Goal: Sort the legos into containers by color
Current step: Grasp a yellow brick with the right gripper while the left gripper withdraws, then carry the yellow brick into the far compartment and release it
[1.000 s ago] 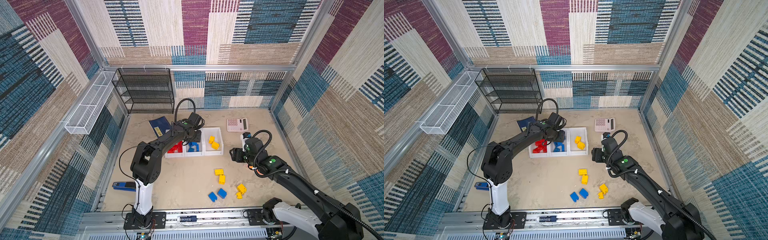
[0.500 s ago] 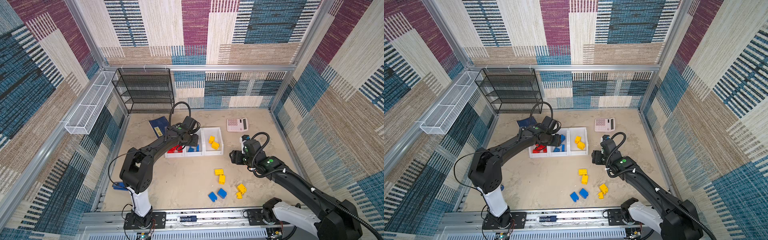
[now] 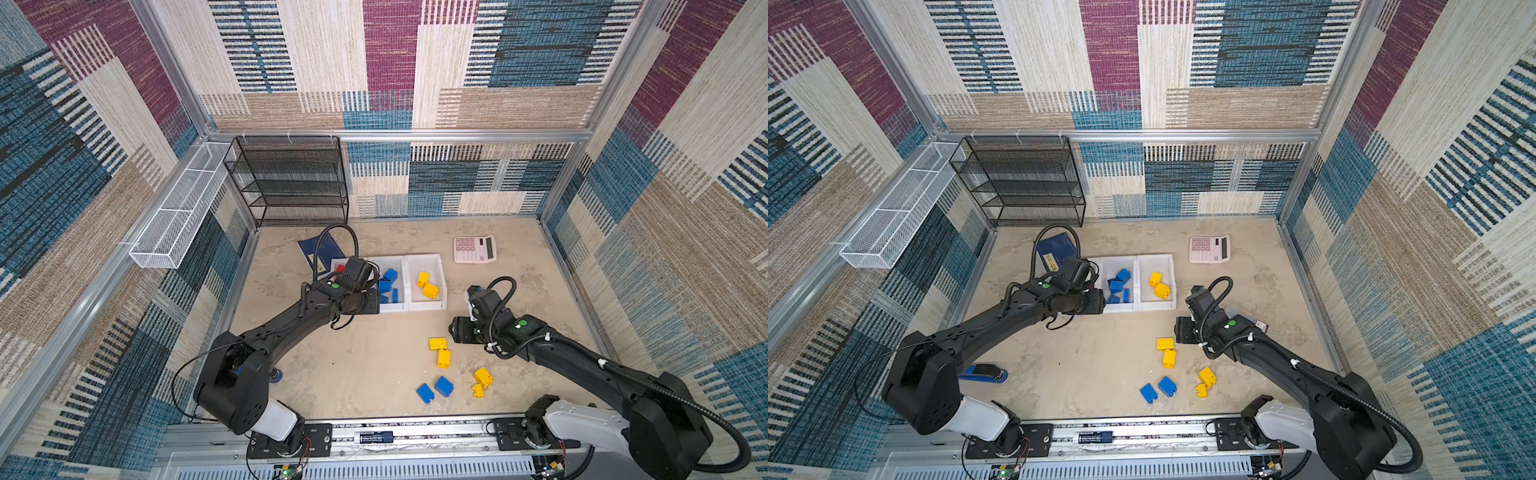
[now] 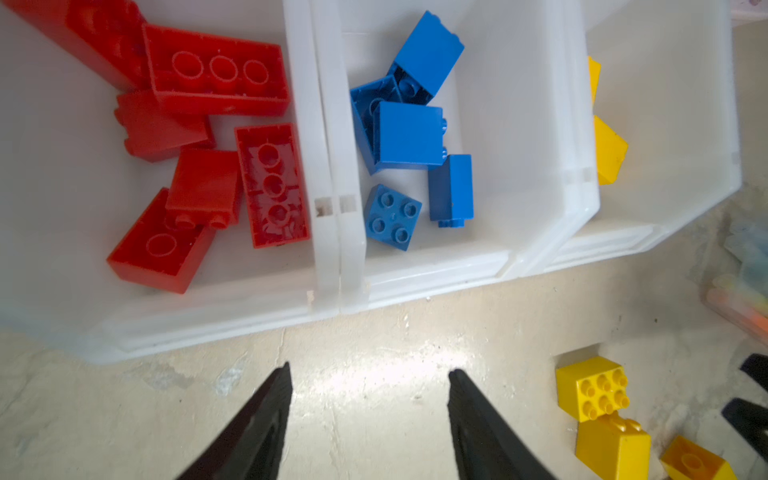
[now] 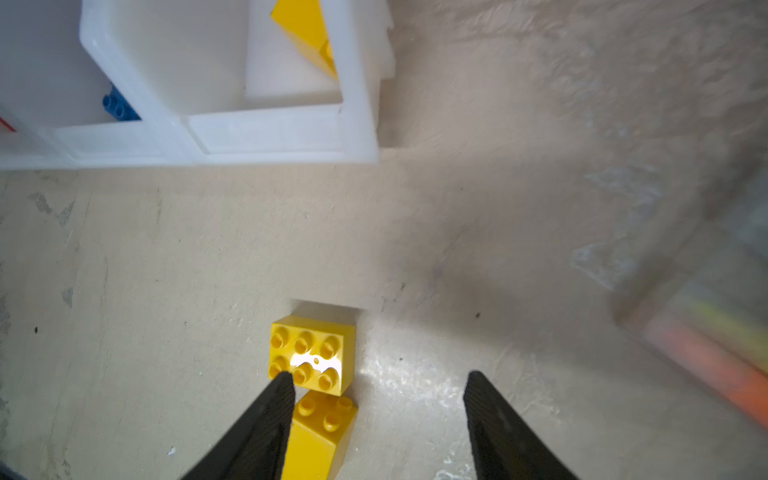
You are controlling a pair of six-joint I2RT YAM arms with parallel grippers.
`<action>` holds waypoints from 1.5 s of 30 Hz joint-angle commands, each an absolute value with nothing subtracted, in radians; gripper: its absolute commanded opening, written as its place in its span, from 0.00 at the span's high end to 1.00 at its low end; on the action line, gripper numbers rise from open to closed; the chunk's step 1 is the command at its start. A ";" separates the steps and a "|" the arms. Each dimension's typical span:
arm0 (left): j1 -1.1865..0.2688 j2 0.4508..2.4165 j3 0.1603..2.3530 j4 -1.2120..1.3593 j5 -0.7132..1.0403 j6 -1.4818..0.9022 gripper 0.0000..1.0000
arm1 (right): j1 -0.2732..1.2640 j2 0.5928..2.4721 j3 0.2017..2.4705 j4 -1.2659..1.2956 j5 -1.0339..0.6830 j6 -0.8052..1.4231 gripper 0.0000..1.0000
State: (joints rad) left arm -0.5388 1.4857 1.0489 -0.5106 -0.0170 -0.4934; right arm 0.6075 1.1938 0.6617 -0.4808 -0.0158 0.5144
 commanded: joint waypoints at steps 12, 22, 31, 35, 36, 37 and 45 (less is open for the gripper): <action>-0.537 1.421 0.995 -0.497 -0.025 -0.530 0.37 | 0.795 1.505 0.796 -0.489 0.062 0.534 0.36; -0.537 1.431 1.005 -0.502 -0.021 -0.529 0.37 | 0.801 1.492 0.822 -0.492 0.113 0.523 0.55; -0.536 1.390 0.963 -0.498 -0.017 -0.556 0.37 | 0.674 1.512 1.043 -0.483 0.154 0.307 0.56; -0.537 1.352 0.930 -0.490 -0.025 -0.569 0.37 | 0.608 1.568 1.111 -0.416 0.079 0.278 0.56; -0.536 1.344 0.926 -0.491 -0.029 -0.570 0.37 | 0.601 1.588 1.131 -0.408 0.069 0.279 0.56; -0.536 1.336 0.923 -0.492 -0.032 -0.569 0.37 | 0.600 1.608 1.152 -0.404 0.062 0.278 0.56; -0.537 1.330 0.911 -0.494 -0.020 -0.574 0.37 | 0.600 1.726 1.246 -0.424 0.035 0.282 0.37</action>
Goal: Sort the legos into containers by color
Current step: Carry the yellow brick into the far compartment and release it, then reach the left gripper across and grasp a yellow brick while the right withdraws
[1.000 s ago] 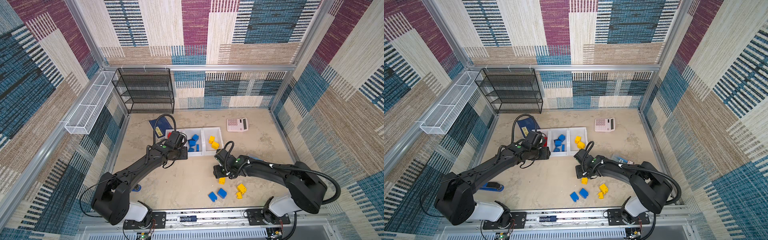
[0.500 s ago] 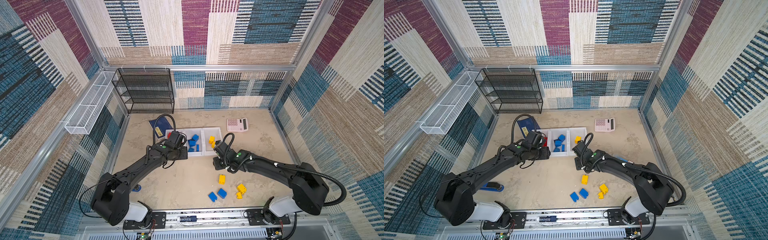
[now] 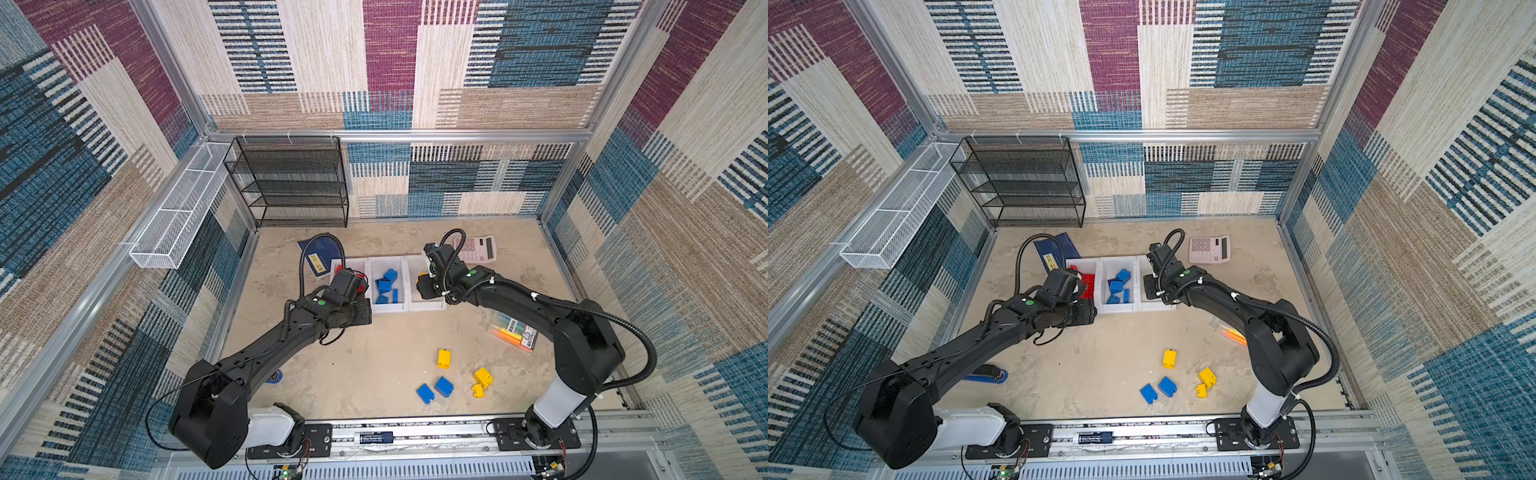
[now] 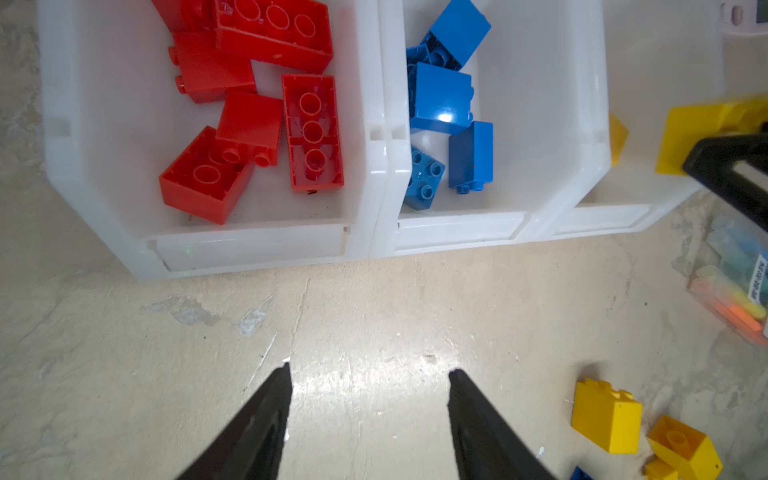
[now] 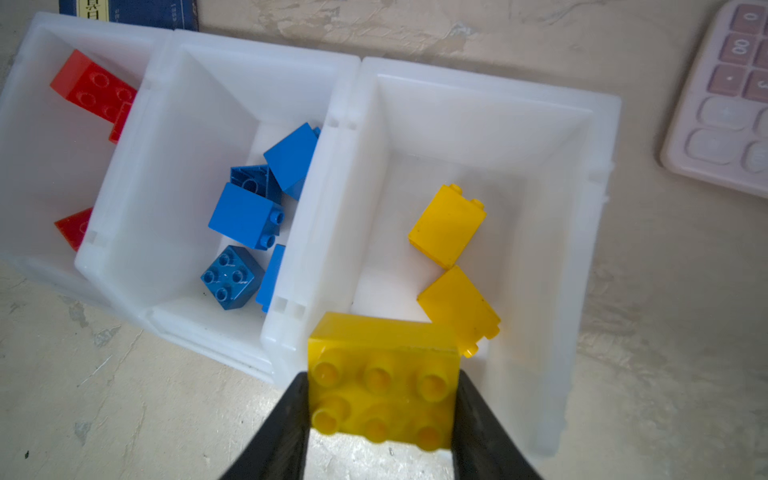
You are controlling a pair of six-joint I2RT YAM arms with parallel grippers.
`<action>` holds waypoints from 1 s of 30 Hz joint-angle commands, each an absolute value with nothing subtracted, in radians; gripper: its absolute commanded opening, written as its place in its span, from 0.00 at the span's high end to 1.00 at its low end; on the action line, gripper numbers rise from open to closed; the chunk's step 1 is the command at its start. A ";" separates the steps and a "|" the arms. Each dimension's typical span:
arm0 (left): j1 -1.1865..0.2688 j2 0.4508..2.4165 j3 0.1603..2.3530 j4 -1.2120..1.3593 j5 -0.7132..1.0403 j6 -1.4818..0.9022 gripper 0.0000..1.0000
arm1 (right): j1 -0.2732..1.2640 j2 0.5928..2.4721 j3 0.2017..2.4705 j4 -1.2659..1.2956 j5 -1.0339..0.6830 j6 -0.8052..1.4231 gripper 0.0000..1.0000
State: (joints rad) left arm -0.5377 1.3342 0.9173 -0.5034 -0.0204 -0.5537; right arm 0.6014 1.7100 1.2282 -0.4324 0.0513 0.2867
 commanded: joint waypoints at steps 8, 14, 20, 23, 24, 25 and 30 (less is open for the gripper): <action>-0.537 1.323 0.897 -0.487 -0.020 -0.576 0.37 | 0.599 1.698 1.238 -0.438 0.055 0.290 0.28; -0.536 1.329 0.899 -0.487 -0.015 -0.575 0.36 | 0.600 1.684 1.231 -0.436 0.046 0.297 0.28; -0.537 1.324 0.897 -0.489 -0.017 -0.574 0.36 | 0.599 1.673 1.220 -0.439 0.047 0.293 0.28; -0.536 1.326 0.899 -0.488 -0.014 -0.573 0.36 | 0.598 1.666 1.213 -0.437 0.048 0.293 0.28; -0.537 1.325 0.899 -0.488 -0.011 -0.573 0.36 | 0.600 1.663 1.212 -0.437 0.047 0.295 0.28; -0.537 1.326 0.900 -0.488 -0.008 -0.574 0.36 | 0.599 1.661 1.208 -0.437 0.048 0.296 0.28; -0.554 1.333 0.918 -0.488 0.006 -0.554 0.36 | 0.576 1.621 1.189 -0.442 0.043 0.300 0.27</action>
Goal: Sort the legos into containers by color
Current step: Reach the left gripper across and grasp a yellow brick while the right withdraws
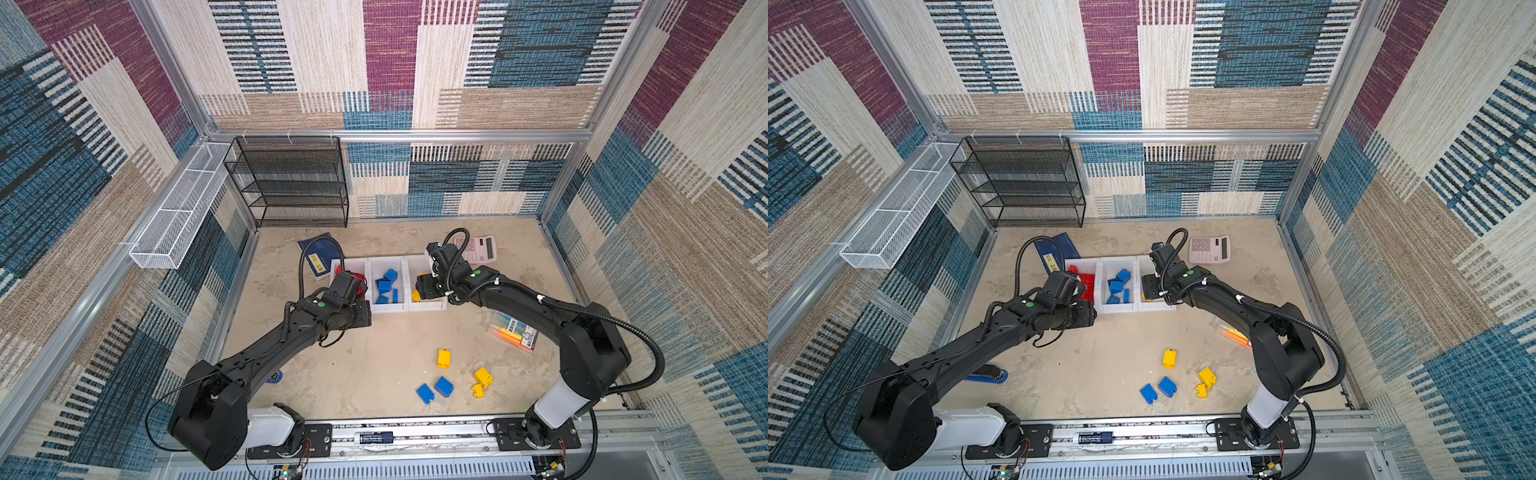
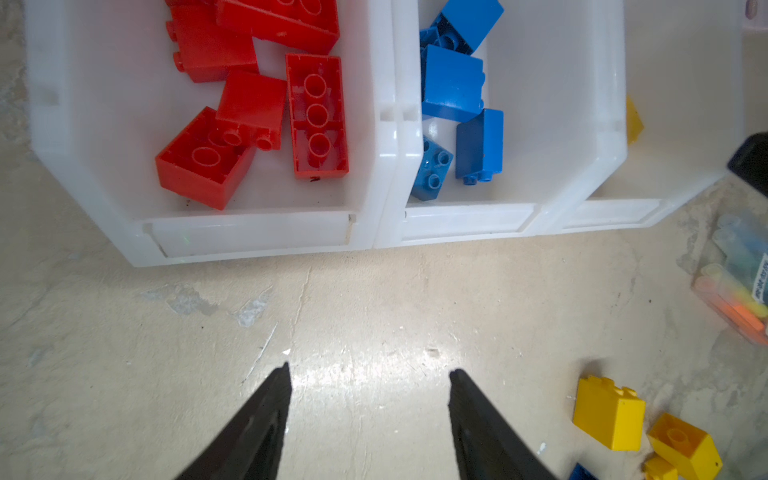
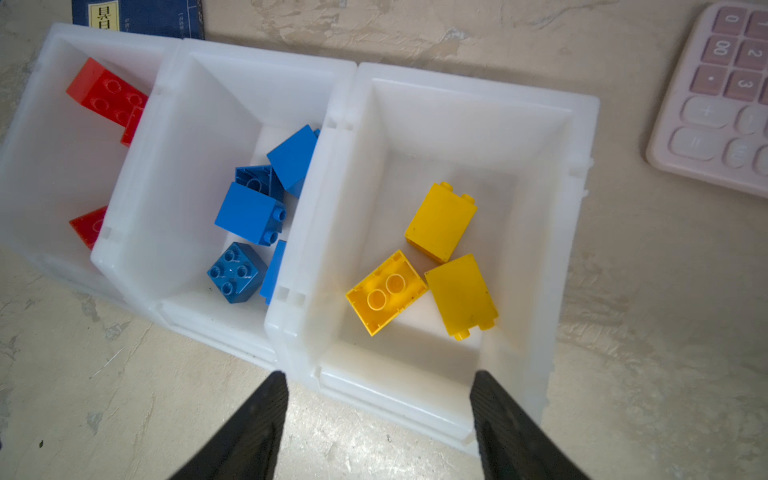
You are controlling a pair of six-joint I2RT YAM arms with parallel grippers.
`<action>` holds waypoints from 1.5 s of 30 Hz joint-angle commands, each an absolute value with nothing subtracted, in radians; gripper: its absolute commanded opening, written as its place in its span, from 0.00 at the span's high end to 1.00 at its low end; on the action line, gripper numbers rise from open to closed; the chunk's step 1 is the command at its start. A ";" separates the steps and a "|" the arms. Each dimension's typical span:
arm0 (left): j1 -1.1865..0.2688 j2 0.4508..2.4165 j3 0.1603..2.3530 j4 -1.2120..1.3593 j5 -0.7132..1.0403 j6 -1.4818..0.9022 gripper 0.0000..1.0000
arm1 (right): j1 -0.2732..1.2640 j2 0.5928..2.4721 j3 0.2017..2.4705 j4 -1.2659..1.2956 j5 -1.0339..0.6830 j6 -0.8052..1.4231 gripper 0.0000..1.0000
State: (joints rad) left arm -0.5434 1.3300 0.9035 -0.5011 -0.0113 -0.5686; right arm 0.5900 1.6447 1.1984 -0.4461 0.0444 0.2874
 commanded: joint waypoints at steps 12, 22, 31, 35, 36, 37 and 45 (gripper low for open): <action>-0.893 1.614 1.116 -0.468 0.027 -0.491 0.36 | 0.349 1.357 0.962 -0.412 -0.006 0.362 0.25; -1.082 1.881 1.355 -0.542 0.091 -0.404 0.36 | 0.237 1.224 0.840 -0.408 -0.026 0.375 0.24; -1.114 1.990 1.439 -0.624 0.052 -0.381 0.38 | 0.215 1.197 0.802 -0.396 -0.041 0.376 0.24; -1.115 2.036 1.478 -0.637 0.070 -0.361 0.47 | 0.214 1.191 0.799 -0.396 -0.046 0.376 0.24; -1.115 2.043 1.484 -0.639 0.072 -0.359 0.50 | 0.215 1.188 0.798 -0.397 -0.045 0.376 0.24; -1.115 2.050 1.491 -0.643 0.072 -0.356 0.54 | 0.213 1.184 0.796 -0.398 -0.043 0.376 0.24; -1.098 2.026 1.501 -0.649 0.045 -0.348 0.66 | 0.212 1.161 0.786 -0.410 -0.037 0.376 0.24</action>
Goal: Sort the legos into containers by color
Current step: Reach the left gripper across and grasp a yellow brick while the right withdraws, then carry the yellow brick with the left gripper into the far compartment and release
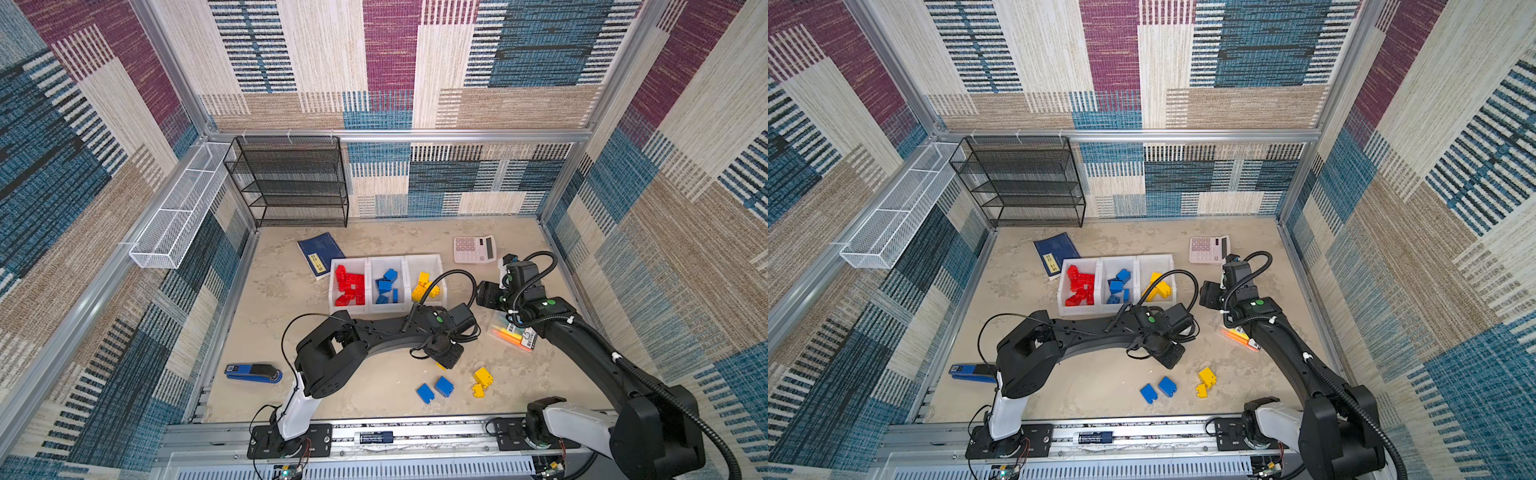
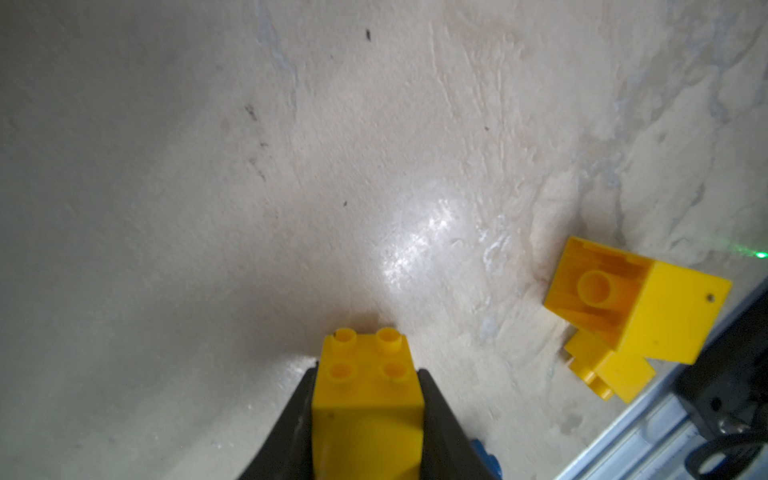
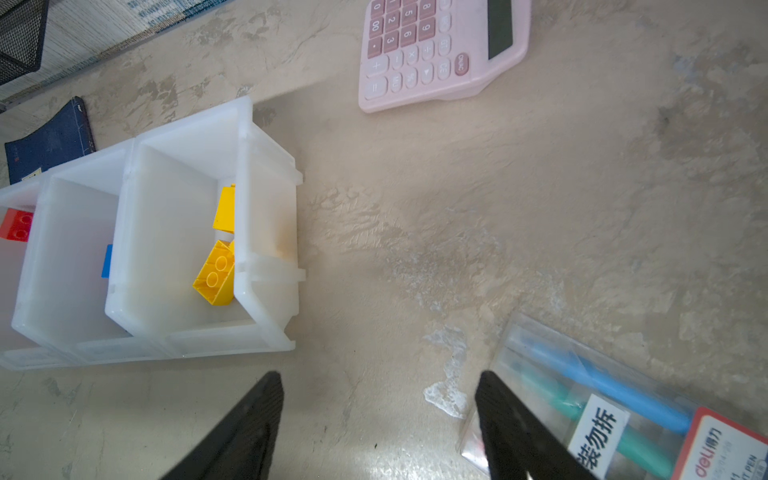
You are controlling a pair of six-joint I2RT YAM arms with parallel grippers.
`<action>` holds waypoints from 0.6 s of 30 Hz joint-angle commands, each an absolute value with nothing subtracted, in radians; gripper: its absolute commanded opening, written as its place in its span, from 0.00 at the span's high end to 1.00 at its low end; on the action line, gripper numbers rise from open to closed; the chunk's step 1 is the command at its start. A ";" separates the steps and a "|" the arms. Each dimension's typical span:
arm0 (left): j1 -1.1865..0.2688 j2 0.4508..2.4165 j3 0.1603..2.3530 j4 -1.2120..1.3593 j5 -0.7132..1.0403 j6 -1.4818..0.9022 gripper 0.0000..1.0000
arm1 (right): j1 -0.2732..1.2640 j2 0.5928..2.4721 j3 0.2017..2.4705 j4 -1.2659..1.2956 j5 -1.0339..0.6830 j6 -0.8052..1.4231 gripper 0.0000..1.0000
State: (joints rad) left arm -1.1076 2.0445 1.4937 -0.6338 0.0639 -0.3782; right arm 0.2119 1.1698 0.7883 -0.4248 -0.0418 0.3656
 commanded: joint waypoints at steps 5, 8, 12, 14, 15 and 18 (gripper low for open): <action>-1.017 1.973 1.536 -0.638 0.033 -0.337 0.70 | 0.212 1.146 0.786 -0.420 -0.037 0.376 0.24; -0.950 1.964 1.601 -0.652 0.002 -0.300 0.70 | 0.211 1.134 0.785 -0.425 -0.041 0.377 0.25; -0.856 1.992 1.688 -0.650 -0.023 -0.269 0.69 | 0.210 1.122 0.783 -0.428 -0.048 0.386 0.25; -0.820 2.022 1.721 -0.637 -0.031 -0.263 0.69 | 0.211 1.116 0.782 -0.428 -0.054 0.392 0.25; -0.803 2.043 1.745 -0.637 -0.023 -0.265 0.69 | 0.211 1.112 0.780 -0.428 -0.055 0.395 0.25; -0.776 2.102 1.822 -0.652 0.000 -0.259 0.68 | 0.211 1.096 0.778 -0.432 -0.059 0.399 0.26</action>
State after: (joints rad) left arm -0.7864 2.0712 1.7752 -0.6415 -0.0154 -0.3080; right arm 0.2115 1.1099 0.7803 -0.4339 -0.0509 0.3805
